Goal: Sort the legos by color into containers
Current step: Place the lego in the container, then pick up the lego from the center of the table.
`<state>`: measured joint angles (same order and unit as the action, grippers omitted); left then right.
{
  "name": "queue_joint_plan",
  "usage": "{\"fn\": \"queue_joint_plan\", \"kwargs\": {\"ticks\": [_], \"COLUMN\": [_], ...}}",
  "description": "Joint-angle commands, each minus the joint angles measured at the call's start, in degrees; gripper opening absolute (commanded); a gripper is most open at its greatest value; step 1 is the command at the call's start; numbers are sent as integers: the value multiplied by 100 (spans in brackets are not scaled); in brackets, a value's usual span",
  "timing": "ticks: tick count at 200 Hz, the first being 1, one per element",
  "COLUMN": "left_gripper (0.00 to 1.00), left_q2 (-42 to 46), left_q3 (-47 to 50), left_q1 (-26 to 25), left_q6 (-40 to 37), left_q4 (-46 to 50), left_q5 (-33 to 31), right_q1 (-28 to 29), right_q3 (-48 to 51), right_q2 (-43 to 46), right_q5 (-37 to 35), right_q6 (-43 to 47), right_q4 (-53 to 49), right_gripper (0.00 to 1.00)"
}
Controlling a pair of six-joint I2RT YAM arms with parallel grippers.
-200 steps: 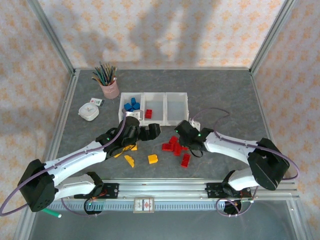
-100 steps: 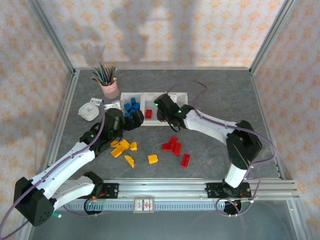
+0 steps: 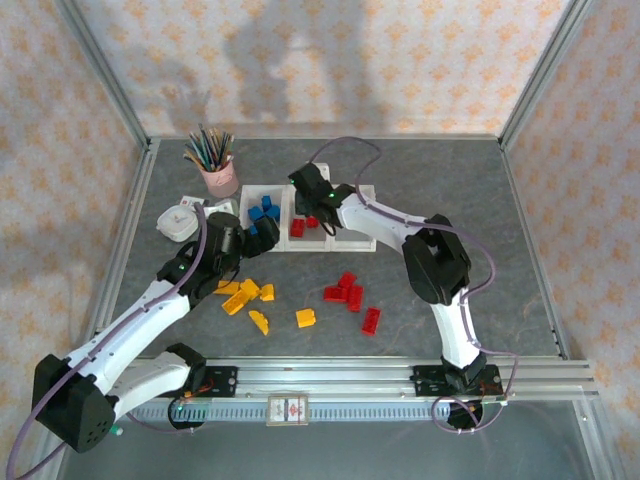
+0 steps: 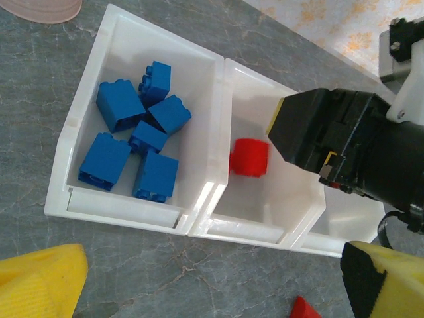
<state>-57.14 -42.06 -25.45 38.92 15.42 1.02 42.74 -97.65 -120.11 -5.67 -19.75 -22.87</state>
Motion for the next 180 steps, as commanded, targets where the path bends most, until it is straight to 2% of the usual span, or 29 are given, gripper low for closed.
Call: {"fn": "queue_joint_plan", "kwargs": {"ticks": [1,31,82,144,180], "left_gripper": [99,99,99,99,99], "left_q2": [-16,60,132,94,-92], "left_q3": [-116,-102,43,432,709], "left_q1": [33,32,-45,-903,-1221], "left_q6": [-165,-169,-190,169,435], "left_q4": [-79,-97,-184,-763,-1103], "left_q5": [4,121,750,564,405], "right_q1": [40,50,63,308,496], "right_q3": [-137,385,2217,3846,4709], "right_q2": [323,912,2386,3561,3922], "right_q5": [-31,172,321,123,258], "right_q6": [211,104,-341,-1083,-1585], "right_q4": [-71,-14,20,-408,-164], "right_gripper": [55,59,66,71,73]}}
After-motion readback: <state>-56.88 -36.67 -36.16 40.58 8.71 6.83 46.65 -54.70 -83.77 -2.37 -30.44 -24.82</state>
